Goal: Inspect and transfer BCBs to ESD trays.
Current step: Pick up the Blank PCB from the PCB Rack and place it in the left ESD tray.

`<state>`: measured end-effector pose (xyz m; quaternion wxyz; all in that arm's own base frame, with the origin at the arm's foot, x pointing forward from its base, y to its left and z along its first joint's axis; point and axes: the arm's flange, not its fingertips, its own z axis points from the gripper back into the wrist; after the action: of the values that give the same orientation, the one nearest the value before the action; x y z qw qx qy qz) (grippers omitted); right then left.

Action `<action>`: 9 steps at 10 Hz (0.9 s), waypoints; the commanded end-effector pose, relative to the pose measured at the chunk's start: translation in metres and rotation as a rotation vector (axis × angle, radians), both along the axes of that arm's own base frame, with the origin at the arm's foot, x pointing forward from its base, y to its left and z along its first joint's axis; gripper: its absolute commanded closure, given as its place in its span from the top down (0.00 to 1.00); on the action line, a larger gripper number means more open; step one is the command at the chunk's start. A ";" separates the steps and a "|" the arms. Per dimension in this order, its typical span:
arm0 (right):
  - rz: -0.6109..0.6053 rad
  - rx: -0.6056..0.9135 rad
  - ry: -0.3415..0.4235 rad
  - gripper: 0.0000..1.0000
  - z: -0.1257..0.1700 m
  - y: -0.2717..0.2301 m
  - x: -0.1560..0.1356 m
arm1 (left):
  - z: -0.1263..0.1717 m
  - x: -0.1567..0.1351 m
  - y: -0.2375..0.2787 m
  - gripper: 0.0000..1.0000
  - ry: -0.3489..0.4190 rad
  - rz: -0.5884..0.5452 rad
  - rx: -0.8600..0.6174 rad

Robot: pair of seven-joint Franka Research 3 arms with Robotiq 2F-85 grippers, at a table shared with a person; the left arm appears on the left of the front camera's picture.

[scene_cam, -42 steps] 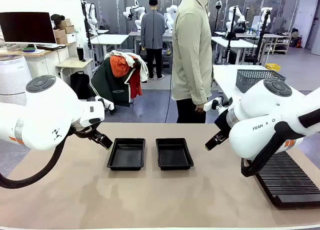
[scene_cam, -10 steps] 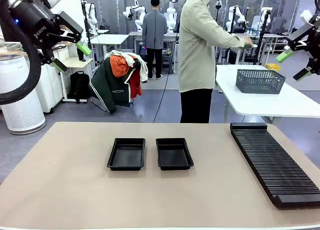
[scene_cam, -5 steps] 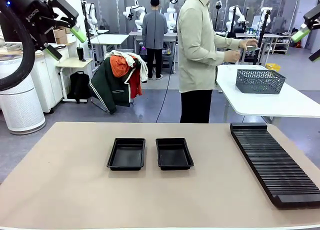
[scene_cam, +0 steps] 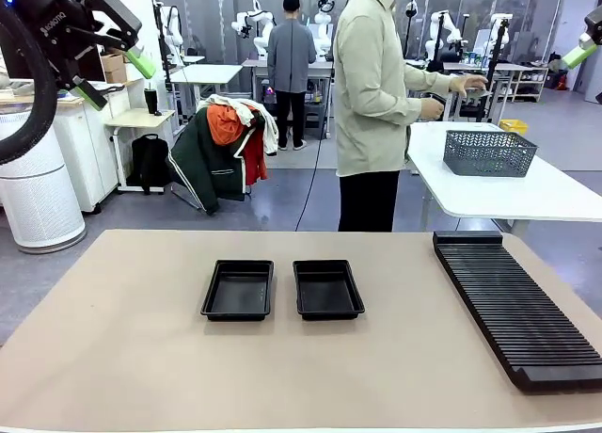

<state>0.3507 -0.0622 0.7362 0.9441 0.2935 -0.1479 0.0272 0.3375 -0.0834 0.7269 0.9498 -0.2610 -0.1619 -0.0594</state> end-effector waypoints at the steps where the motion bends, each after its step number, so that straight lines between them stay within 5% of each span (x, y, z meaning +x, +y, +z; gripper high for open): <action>1: -0.023 -0.034 0.016 1.00 0.004 0.001 0.001 | 0.007 -0.008 -0.002 1.00 0.017 0.054 0.037; 9: -0.099 -0.083 -0.005 1.00 0.010 -0.011 -0.005 | 0.029 -0.010 -0.014 1.00 0.059 0.124 0.155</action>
<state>0.3461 -0.0731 0.7468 0.9543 0.2546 -0.1567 0.0031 0.3254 -0.0985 0.7513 0.9682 -0.1940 -0.1570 -0.0199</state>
